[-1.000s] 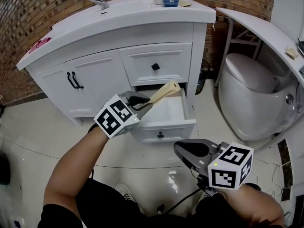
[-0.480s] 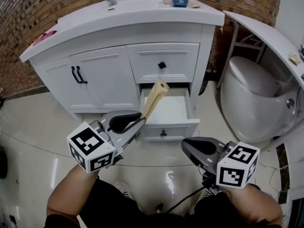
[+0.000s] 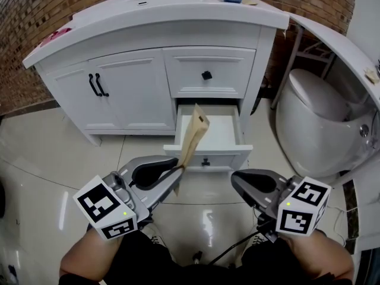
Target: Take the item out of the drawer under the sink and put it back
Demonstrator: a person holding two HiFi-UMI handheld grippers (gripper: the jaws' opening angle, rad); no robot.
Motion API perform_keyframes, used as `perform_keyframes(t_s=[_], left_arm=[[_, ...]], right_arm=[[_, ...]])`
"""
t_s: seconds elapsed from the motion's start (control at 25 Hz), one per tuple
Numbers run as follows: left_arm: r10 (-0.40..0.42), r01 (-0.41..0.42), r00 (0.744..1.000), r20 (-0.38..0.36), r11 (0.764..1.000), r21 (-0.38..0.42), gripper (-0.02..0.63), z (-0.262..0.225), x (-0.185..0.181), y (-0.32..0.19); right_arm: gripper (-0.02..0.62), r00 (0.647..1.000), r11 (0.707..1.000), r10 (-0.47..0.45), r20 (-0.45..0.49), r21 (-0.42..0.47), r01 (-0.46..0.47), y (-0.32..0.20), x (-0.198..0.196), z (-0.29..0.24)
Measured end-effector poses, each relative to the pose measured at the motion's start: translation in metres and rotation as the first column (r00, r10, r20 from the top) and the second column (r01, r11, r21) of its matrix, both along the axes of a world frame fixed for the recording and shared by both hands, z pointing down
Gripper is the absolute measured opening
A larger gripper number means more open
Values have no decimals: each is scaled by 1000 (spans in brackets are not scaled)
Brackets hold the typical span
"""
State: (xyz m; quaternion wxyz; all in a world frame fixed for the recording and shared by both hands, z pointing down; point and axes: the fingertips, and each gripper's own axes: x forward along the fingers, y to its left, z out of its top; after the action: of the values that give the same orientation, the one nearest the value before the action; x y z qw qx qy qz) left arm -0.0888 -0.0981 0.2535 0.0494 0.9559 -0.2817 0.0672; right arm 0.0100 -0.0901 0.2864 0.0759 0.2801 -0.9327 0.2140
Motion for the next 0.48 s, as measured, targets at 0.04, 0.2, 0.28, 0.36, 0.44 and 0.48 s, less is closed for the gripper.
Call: perform_keyframes(t_s=[0.04, 0.2, 0.28, 0.36, 0.44, 0.48], left_arm=[[-2, 2, 1000, -4, 1000, -13, 61, 5, -1, -1], [4, -9, 998, -59, 996, -94, 61, 18, -4, -1], [13, -21, 998, -69, 994, -109, 61, 21, -2, 1], [24, -31, 998, -65, 995, -97, 61, 20, 1, 3], [35, -40, 997, -63, 996, -85, 61, 18, 4, 5], [39, -44, 997, -63, 996, -81, 61, 18, 5, 5]], right_arm=[[3, 1000, 1000, 0, -3, -1, 0, 0, 0, 1], [3, 1000, 1000, 3, -11, -7, -3, 0, 1, 3], [3, 1000, 1000, 5, -12, -9, -5, 0, 1, 3], [3, 1000, 1000, 3, -12, -9, -3, 0, 1, 3], [3, 1000, 1000, 2, -14, -9, -2, 0, 1, 4], [3, 1000, 1000, 2, -15, -10, -2, 0, 2, 4]])
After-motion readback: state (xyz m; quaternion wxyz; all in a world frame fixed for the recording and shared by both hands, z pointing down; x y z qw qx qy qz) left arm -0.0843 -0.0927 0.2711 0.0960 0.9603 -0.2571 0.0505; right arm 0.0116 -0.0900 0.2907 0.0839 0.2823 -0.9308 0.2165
